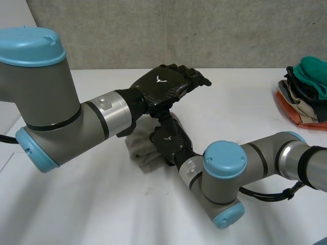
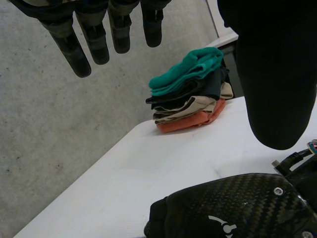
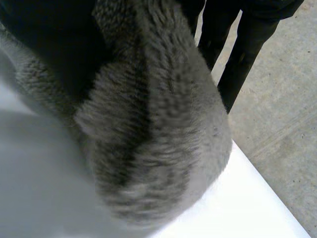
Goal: Fold the laundry.
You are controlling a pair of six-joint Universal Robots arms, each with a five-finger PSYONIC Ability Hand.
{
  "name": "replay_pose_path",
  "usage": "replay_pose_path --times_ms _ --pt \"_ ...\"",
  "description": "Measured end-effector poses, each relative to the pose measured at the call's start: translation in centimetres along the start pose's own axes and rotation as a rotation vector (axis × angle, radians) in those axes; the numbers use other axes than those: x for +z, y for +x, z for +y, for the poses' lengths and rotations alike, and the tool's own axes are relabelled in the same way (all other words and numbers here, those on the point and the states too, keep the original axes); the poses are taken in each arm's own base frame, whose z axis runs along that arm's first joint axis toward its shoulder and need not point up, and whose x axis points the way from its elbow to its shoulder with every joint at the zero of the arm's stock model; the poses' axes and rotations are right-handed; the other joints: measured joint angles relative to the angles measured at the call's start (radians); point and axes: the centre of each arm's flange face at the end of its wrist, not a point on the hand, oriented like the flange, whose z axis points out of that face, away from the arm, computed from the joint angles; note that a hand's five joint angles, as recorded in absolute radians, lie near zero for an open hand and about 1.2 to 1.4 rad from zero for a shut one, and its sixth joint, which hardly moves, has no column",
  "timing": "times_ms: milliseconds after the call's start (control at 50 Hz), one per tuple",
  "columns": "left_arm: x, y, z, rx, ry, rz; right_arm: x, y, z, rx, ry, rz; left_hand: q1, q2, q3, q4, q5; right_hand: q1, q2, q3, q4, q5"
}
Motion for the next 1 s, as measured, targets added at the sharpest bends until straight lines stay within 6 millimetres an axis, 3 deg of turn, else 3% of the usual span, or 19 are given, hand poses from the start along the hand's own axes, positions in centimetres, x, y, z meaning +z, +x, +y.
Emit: replay_pose_path --times_ms 160,260,280,300,320,400,420,480,580,620,700,720,780,880,1000 --pt "0.0 -0.3 -0.2 0.005 0.007 -0.007 1.1 1.5 -1.0 0.001 0.043 0.040 0.000 0.000 0.000 0.000 0.000 0.001 0.013 0.026 0.053 0.017" --pt "-0.3 -1.3 -1.2 0.022 0.032 -0.041 2.3 5.4 -3.6 0.007 0.125 0.133 0.000 0.000 0.000 0.000 0.000 0.001 0.013 0.026 0.053 0.017" --pt "-0.5 -1.9 -1.6 0.028 0.043 -0.059 2.6 7.0 -4.4 0.007 0.152 0.168 0.000 0.000 0.000 0.000 0.000 0.001 0.013 0.026 0.053 0.017" --pt "-0.5 -1.9 -1.6 0.028 0.043 -0.059 2.6 7.0 -4.4 0.007 0.152 0.168 0.000 0.000 0.000 0.000 0.000 0.001 0.013 0.026 0.053 0.017" --pt "-0.7 -2.5 -2.2 0.036 0.057 -0.081 2.8 9.2 -5.4 0.004 0.185 0.212 0.000 0.000 0.000 0.000 0.000 0.001 0.013 0.026 0.054 0.017" --pt "-1.3 -3.5 -3.4 0.040 0.085 -0.114 3.0 13.3 -7.2 -0.011 0.256 0.294 0.000 0.000 0.000 0.000 0.000 0.001 0.013 0.030 0.062 0.026" --pt "-1.6 -3.8 -4.0 0.036 0.102 -0.128 3.0 16.0 -8.2 -0.024 0.305 0.344 0.000 0.000 0.000 0.000 0.000 0.001 0.013 0.032 0.063 0.026" --pt "-2.0 -4.3 -5.0 0.024 0.132 -0.146 2.4 21.3 -9.8 -0.056 0.390 0.445 0.000 0.000 0.000 0.000 0.000 0.001 0.013 0.032 0.063 0.030" --pt "-2.2 -4.4 -5.5 0.006 0.158 -0.152 0.3 29.9 -10.3 -0.106 0.467 0.598 0.000 0.000 0.000 0.000 0.000 0.001 0.013 0.032 0.063 0.032" --pt "-2.2 -4.4 -5.5 0.000 0.161 -0.150 -1.2 34.1 -9.6 -0.128 0.480 0.662 0.000 0.000 0.000 0.000 0.000 0.001 0.013 0.032 0.064 0.032" --pt "-2.1 -4.1 -5.3 -0.005 0.159 -0.143 -3.5 39.5 -7.4 -0.152 0.472 0.721 0.000 0.000 0.000 0.000 0.000 0.001 0.013 0.038 0.064 0.032" --pt "-2.1 -4.0 -5.2 -0.007 0.156 -0.140 -4.4 41.3 -6.0 -0.159 0.459 0.733 0.000 0.000 0.000 0.000 0.000 0.001 0.013 0.039 0.065 0.032" --pt "-2.0 -3.7 -5.0 -0.010 0.150 -0.134 -6.0 44.2 -2.7 -0.166 0.421 0.741 0.000 0.000 0.000 0.000 0.000 0.001 0.013 0.039 0.066 0.032" --pt "-1.9 -3.4 -4.4 -0.018 0.134 -0.125 -8.2 47.0 3.5 -0.148 0.342 0.726 0.000 0.000 0.000 0.000 0.000 0.001 0.013 0.039 0.066 0.032" --pt "-1.8 -3.0 -3.5 -0.030 0.109 -0.114 -11.1 47.8 11.7 -0.056 0.233 0.660 0.000 0.000 0.000 0.000 0.000 0.001 0.013 0.039 0.066 0.041"
